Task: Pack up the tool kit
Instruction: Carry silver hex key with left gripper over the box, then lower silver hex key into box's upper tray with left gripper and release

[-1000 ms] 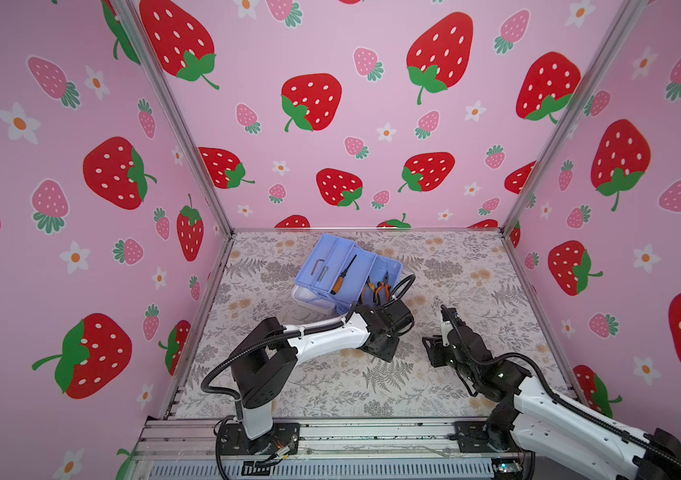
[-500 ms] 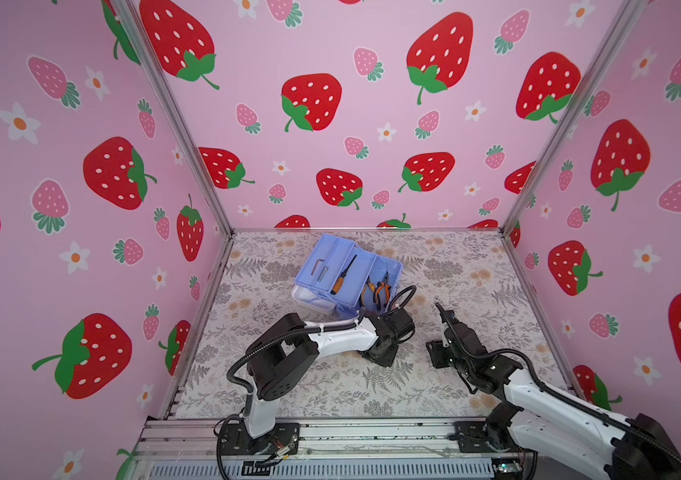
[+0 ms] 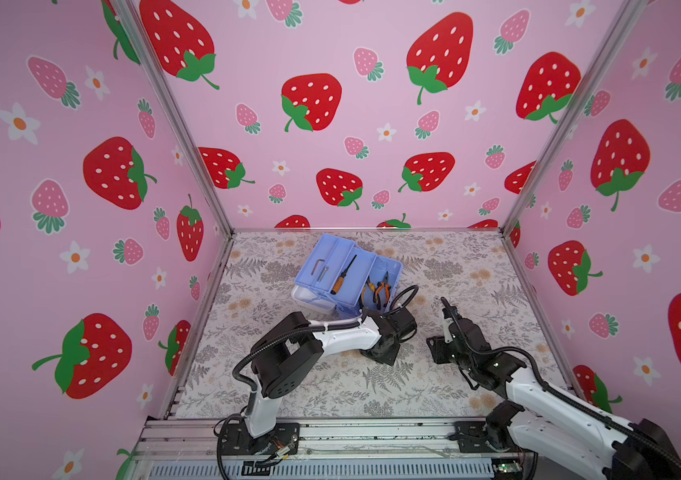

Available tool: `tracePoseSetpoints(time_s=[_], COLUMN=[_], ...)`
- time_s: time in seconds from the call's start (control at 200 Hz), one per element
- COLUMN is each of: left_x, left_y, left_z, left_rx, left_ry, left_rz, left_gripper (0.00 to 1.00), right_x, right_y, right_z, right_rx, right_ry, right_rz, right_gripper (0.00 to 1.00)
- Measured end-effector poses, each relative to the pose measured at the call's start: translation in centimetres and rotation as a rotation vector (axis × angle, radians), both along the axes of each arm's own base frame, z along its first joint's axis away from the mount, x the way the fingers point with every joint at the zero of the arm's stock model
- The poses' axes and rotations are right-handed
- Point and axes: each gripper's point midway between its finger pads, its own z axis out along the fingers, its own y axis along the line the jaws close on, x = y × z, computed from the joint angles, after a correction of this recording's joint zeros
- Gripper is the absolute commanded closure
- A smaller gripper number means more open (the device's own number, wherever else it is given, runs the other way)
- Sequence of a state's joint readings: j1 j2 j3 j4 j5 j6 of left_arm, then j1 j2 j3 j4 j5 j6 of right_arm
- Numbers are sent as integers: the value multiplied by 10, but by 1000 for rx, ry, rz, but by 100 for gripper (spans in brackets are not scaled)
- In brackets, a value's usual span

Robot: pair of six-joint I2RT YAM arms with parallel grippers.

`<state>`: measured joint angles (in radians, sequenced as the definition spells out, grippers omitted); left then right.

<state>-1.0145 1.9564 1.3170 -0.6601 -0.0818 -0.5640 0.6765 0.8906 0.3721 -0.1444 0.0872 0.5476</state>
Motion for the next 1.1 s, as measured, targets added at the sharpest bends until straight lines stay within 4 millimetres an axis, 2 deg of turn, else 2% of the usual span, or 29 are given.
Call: tracePoseSetpoints(time_s=[0.125,0.215,0.41,0.485,0.565,0.72,0.915,1.101], left_x=[3,11,42,57,77,120,187,239], left_y=[3,2,1,10,27,71,124,159], left_z=[9,31,127,160,183,201,223,228], left_rx=[24,17,-92,-121,-119,-60,-8,33], left_ry=[-14,-50,-225,-300,-360,-420,-490,-516], left_rz=[-19,-39,-56,-40,-11,68,182,251], left_gripper=[100,100,100,100,100,100,100,100], right_x=[1,2,1,1,0,1,1,3], right_y=[-1,-2,-3,-3,-4,-6,-7,-9], right_z=[6,6,5,2,0,-3,-7,-8], right_rx=[20,25,30,29,26,22,15,15], right_ry=[-16,-14,-6,0,6,17,32,35], right_rz=[-6,-10,-9,-10,-11,-14,-18,-28], right_gripper=[62,63,63,63,63,63,63,63])
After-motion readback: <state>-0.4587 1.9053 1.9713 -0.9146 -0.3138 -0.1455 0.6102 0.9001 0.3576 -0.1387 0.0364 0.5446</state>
